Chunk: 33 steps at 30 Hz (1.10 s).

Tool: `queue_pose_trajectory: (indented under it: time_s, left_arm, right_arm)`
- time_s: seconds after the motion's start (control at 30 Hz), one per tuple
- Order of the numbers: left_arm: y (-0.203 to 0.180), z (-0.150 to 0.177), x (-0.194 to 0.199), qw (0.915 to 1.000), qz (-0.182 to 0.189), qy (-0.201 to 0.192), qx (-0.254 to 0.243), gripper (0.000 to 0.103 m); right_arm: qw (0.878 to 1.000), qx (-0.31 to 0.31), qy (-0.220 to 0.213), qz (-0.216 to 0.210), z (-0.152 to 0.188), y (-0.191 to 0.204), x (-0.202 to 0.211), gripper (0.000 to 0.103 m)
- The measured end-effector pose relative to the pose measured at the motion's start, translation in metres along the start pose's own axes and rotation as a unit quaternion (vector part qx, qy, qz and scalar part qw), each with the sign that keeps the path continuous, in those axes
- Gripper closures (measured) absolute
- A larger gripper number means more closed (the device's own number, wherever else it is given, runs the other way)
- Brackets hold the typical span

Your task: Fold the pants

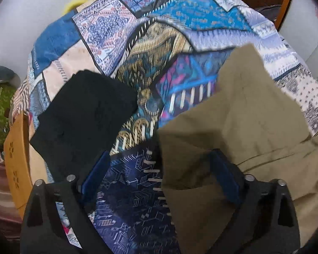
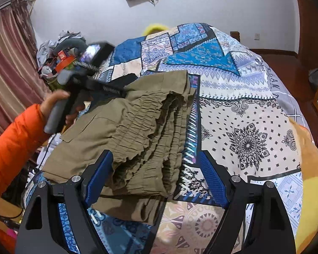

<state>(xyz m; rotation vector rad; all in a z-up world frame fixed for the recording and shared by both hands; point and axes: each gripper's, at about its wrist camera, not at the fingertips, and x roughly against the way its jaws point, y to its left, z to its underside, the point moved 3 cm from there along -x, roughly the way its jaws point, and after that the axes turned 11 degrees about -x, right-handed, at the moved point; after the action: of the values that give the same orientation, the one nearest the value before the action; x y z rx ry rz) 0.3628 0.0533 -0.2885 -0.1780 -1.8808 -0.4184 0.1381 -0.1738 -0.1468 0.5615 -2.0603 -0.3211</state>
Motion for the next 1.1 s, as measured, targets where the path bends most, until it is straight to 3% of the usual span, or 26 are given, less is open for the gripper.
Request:
queue_pose_trajectory:
  time_s: [0.2,0.53,0.73,0.9,1.0,1.1]
  left_arm:
    - [0.006,0.026,0.01,0.9994,-0.029,-0.01,0.018,0.004]
    - [0.021,0.105,0.051,0.9956,-0.065,0.007,0.067,0.004]
    - [0.01,0.154,0.077,0.9968,-0.036,0.013,0.07,0.004]
    - [-0.011,0.176,0.101,0.9966,0.008,-0.01,0.081,0.005]
    - [-0.025,0.181,0.114,0.9955,0.03,-0.038,0.081,0.013]
    - [-0.03,0.185,0.12,0.9942,0.025,-0.052,0.09,0.018]
  right_arm:
    - [1.0,0.003,-0.004,0.011,-0.002,-0.003,0.004,0.023]
    - [0.999,0.012,-0.027,0.019,0.002,-0.001,0.029,0.023]
    - [1.0,0.011,-0.022,0.019,0.012,0.003,0.032,0.023]
    - [1.0,0.017,-0.012,0.014,0.025,0.012,0.03,0.023]
    - [0.999,0.03,-0.011,0.016,0.03,0.016,0.026,0.023]
    - [0.999,0.036,-0.003,0.031,0.035,0.014,0.017,0.027]
